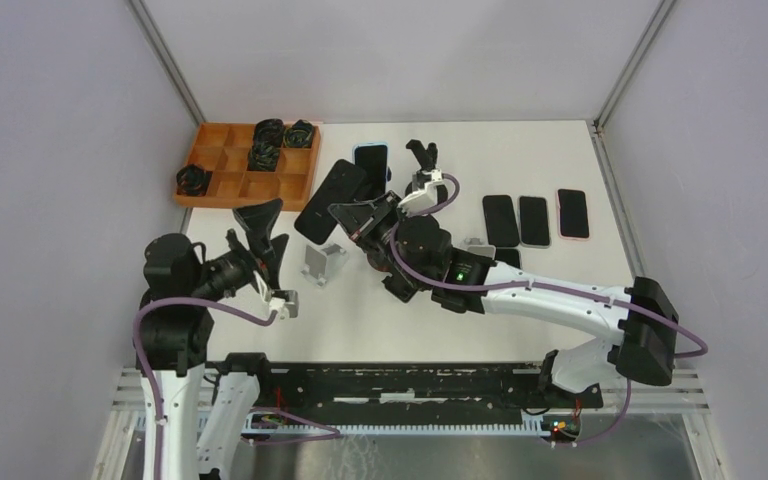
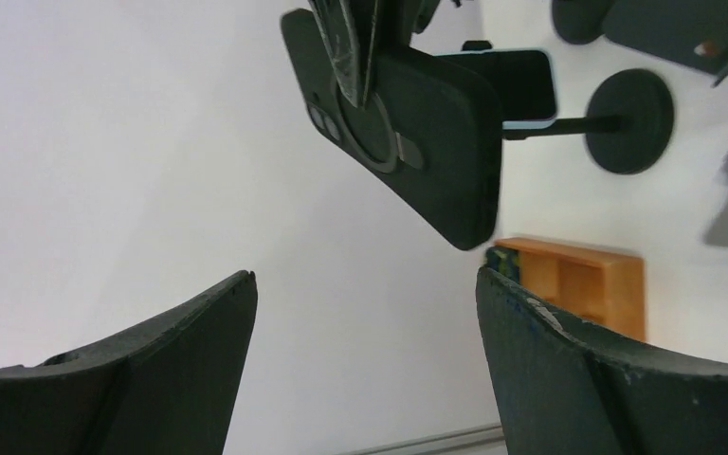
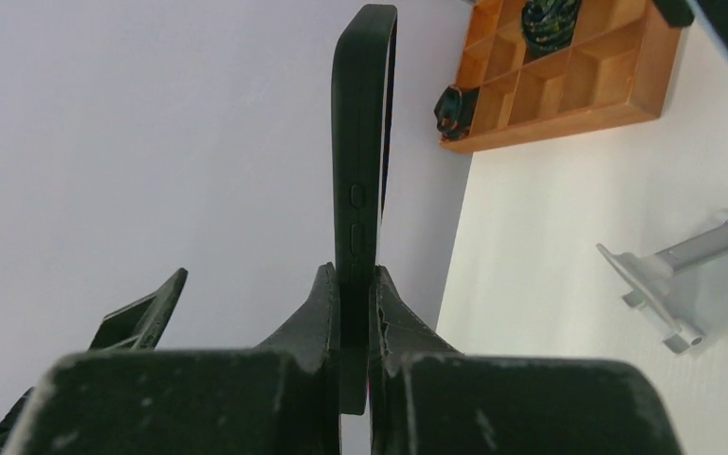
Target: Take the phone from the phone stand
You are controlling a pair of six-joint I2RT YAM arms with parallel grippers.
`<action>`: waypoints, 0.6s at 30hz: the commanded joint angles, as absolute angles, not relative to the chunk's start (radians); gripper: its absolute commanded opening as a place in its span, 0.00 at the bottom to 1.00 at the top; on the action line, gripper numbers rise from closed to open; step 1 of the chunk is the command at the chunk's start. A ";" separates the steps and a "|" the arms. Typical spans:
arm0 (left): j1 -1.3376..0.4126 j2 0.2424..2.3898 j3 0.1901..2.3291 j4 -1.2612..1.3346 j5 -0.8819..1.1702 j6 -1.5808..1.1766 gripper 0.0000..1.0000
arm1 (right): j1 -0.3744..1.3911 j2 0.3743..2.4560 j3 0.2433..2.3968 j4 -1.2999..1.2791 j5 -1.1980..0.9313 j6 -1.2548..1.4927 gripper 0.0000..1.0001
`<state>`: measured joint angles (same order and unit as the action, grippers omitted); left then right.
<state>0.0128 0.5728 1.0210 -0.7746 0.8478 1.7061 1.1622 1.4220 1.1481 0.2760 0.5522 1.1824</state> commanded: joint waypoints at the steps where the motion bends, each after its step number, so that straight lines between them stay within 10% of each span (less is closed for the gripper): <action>1: 0.011 0.526 0.927 -0.489 0.914 1.871 0.91 | 1.161 1.429 1.198 0.404 0.488 1.284 0.00; 18: 0.012 0.566 0.976 -0.829 0.861 2.287 0.91 | 1.168 1.410 1.247 0.405 0.529 1.185 0.00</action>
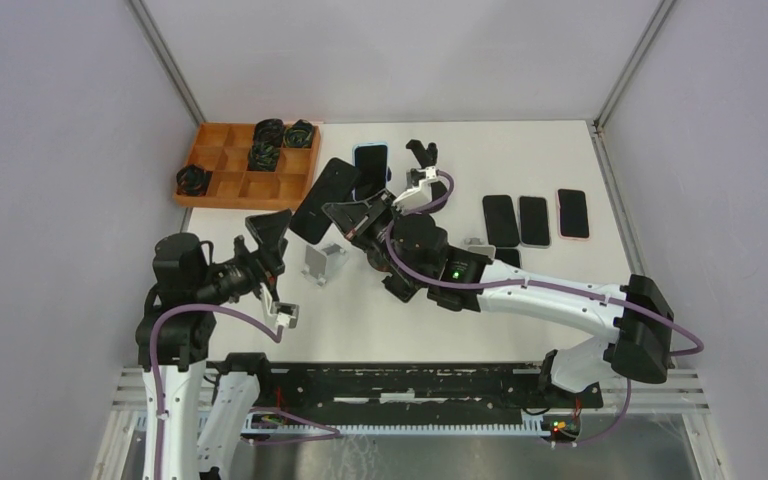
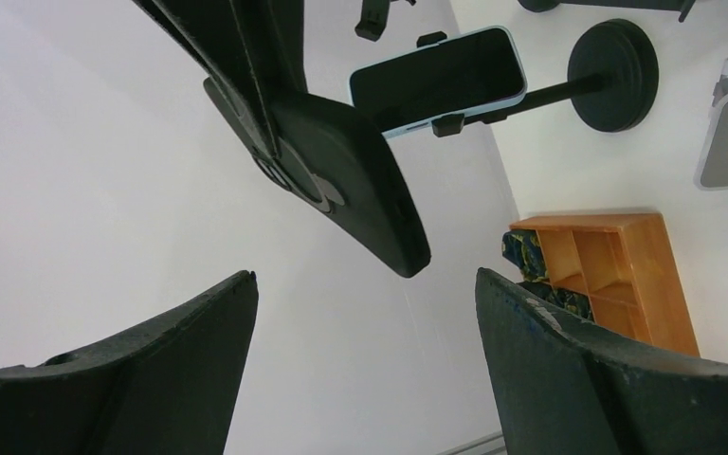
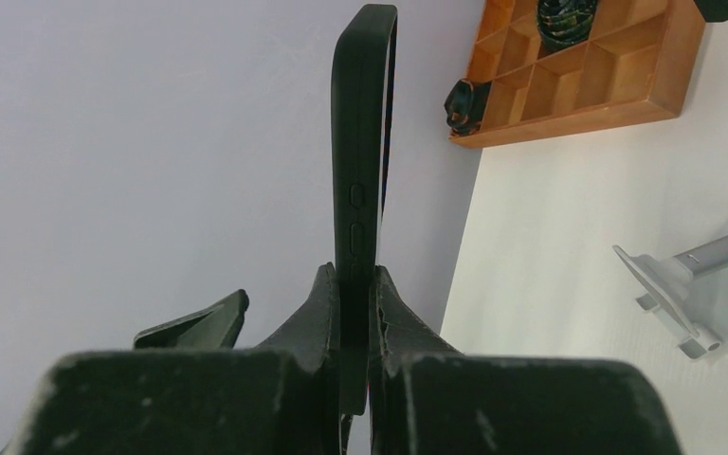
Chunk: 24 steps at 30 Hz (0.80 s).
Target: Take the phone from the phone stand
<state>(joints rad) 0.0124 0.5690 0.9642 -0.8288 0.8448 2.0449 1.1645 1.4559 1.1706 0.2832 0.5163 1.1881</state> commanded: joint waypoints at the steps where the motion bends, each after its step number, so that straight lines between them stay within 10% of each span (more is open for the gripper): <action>1: 0.011 0.567 0.978 -0.828 0.856 2.278 0.91 | 1.168 1.408 1.246 0.410 0.529 1.188 0.00; 16: 0.012 0.525 0.836 -0.316 0.976 1.906 0.90 | 1.182 1.430 1.204 0.554 0.427 1.284 0.00; 24: 0.012 0.516 0.799 -0.133 0.968 1.748 0.59 | 1.200 1.447 1.199 0.574 0.455 1.298 0.00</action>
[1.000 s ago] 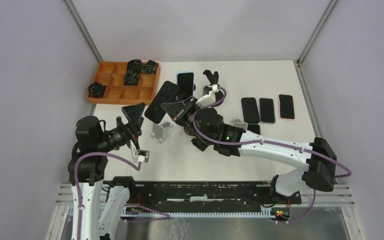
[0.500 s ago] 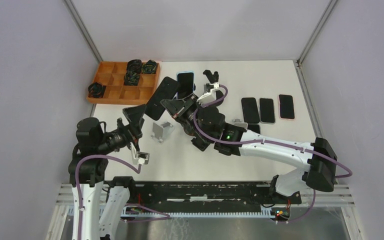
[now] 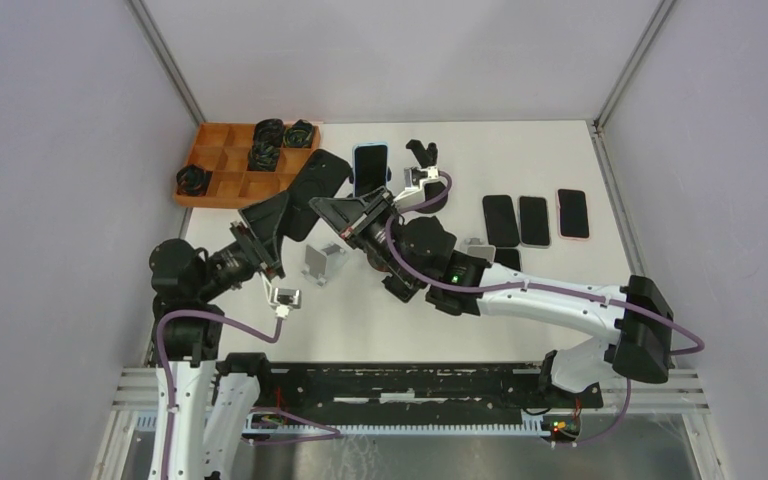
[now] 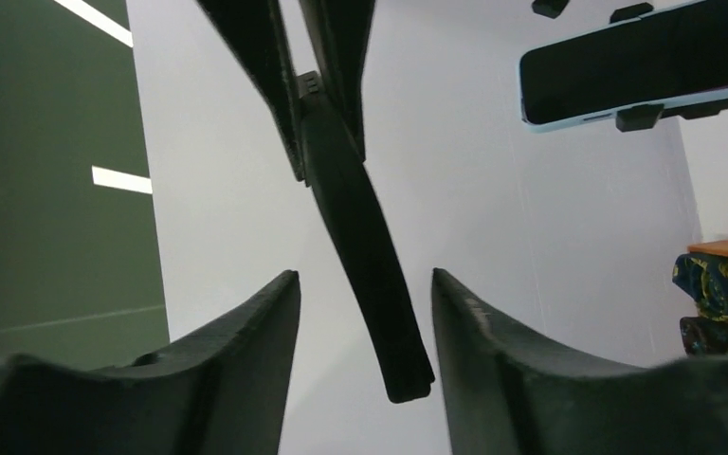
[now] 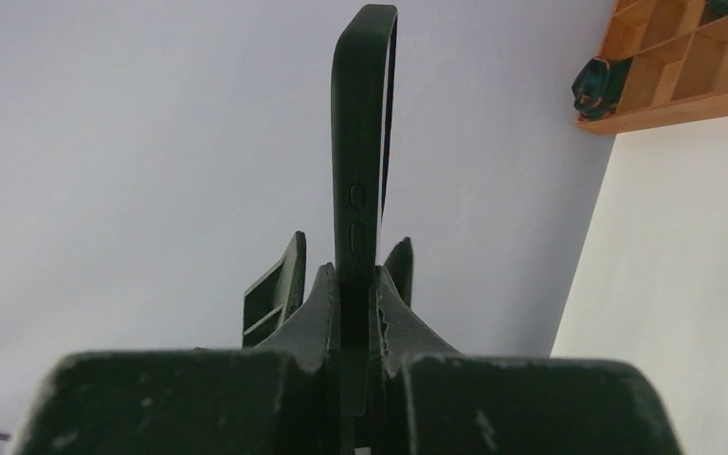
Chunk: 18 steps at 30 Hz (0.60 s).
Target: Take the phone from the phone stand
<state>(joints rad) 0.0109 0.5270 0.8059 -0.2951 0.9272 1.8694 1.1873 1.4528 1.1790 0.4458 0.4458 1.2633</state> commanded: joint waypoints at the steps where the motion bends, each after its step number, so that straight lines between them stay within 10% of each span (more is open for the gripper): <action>1: 0.012 0.516 0.802 -0.128 0.975 1.738 0.55 | 1.204 1.459 1.205 0.588 0.456 1.300 0.00; 10: 0.012 0.506 0.805 -0.127 0.978 1.694 0.08 | 1.210 1.603 1.312 0.684 0.397 1.313 0.02; 15: 0.012 0.542 0.856 -0.014 0.873 1.323 0.02 | 1.206 1.541 1.269 0.638 0.390 1.185 0.64; 18: 0.012 0.661 1.002 -0.021 0.718 0.877 0.02 | 1.174 1.453 1.170 0.623 0.369 1.121 0.82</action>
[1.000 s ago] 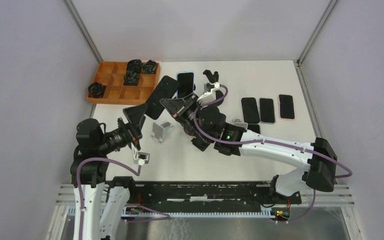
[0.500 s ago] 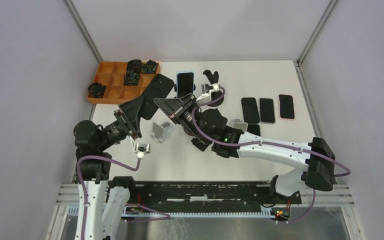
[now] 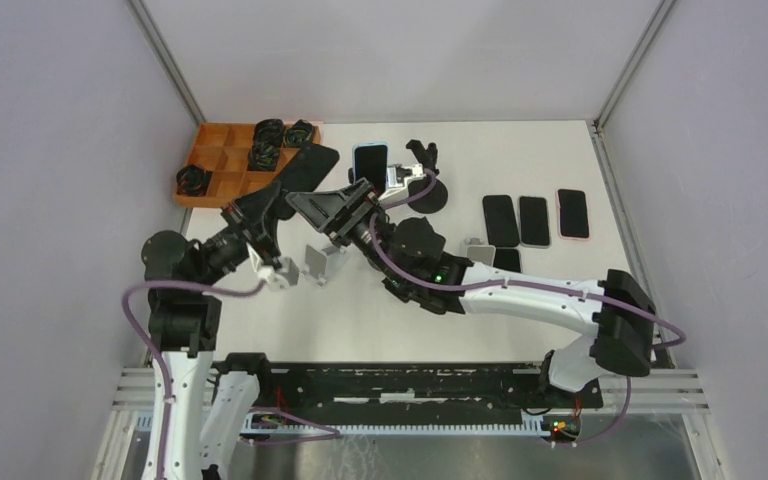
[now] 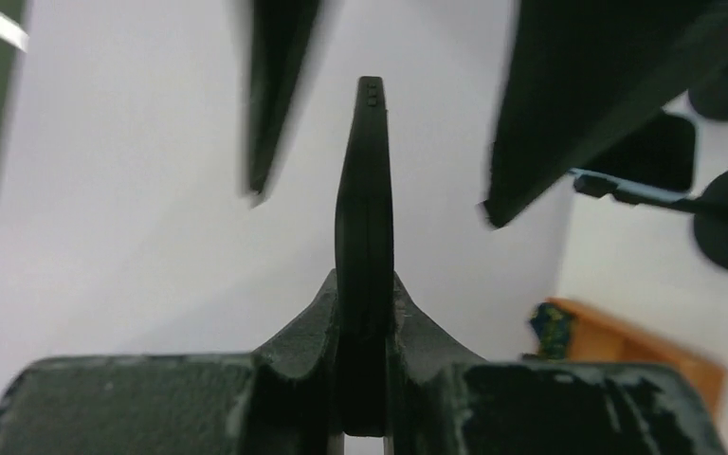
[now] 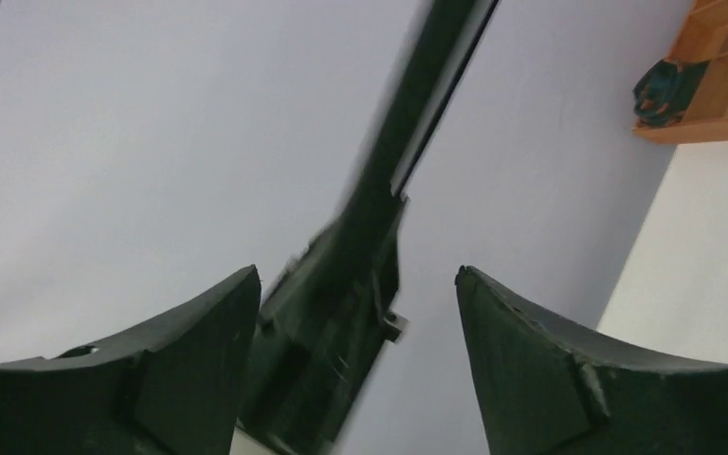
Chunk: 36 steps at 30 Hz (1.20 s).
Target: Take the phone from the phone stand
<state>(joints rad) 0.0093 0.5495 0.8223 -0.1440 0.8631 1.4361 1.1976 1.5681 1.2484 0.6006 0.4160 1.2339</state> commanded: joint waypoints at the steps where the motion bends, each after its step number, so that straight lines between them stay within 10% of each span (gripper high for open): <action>1: 0.011 0.709 1.072 -0.055 0.664 0.747 0.02 | 1.160 1.425 1.129 0.634 0.350 1.103 0.86; 9: 0.011 0.906 1.387 -0.173 0.630 -0.129 0.02 | 1.077 1.185 0.765 0.853 0.218 0.991 0.97; 17: 0.011 0.986 1.387 0.113 0.821 -0.853 0.02 | 1.008 1.228 0.868 0.967 0.039 0.968 0.98; 36: 0.012 0.951 1.380 0.216 0.867 -1.067 0.02 | 1.003 1.524 1.295 1.070 0.055 1.072 0.88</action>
<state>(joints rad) 0.0109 0.9771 1.3651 0.1188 0.8570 -0.9989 1.0058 1.4887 1.2316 1.0233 0.0601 1.0195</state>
